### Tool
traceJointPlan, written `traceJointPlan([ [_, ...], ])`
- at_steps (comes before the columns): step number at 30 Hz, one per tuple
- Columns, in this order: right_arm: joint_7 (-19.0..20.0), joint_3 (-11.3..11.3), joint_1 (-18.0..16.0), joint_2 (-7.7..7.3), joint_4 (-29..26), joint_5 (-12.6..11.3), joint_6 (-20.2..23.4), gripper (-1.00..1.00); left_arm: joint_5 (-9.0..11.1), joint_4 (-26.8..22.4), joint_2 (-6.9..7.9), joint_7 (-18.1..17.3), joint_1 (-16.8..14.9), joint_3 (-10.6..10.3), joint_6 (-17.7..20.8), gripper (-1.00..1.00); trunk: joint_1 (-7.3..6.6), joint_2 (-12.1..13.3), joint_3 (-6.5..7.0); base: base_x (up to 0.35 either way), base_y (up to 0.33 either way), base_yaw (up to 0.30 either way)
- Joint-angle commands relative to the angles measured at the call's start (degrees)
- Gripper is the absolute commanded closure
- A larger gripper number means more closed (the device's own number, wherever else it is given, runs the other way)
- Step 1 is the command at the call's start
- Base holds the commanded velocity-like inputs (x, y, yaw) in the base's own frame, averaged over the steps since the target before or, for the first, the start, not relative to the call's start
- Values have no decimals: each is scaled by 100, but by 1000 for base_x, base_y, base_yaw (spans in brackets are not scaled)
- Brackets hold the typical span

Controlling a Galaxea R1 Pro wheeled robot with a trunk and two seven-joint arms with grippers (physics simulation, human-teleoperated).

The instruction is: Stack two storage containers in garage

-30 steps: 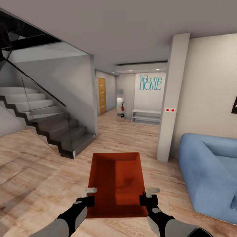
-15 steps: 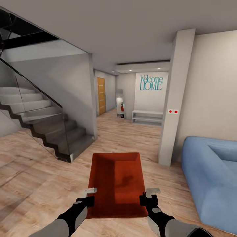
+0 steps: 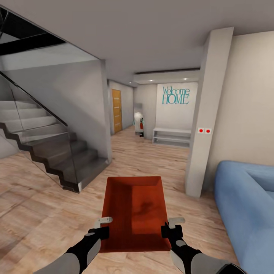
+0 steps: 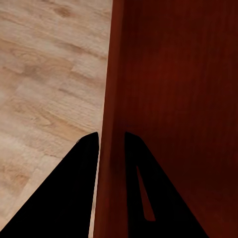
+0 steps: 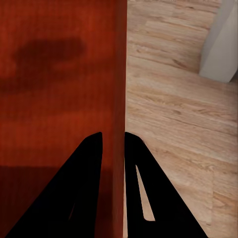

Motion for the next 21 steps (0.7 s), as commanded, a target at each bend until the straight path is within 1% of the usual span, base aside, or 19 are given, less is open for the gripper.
traceJointPlan([
  [1, -6, -264, -8, 2, -14, 16, -14, 100, -8, -8, 30, 104, 0, 64, 31, 100, 5, -9, -10, 322, 0, 0],
  [21, -4, -255, -8, 11, -14, 67, -16, 100, -8, 0, 31, 104, 1, 62, 30, 100, 5, -9, -10, 322, 0, 0],
])
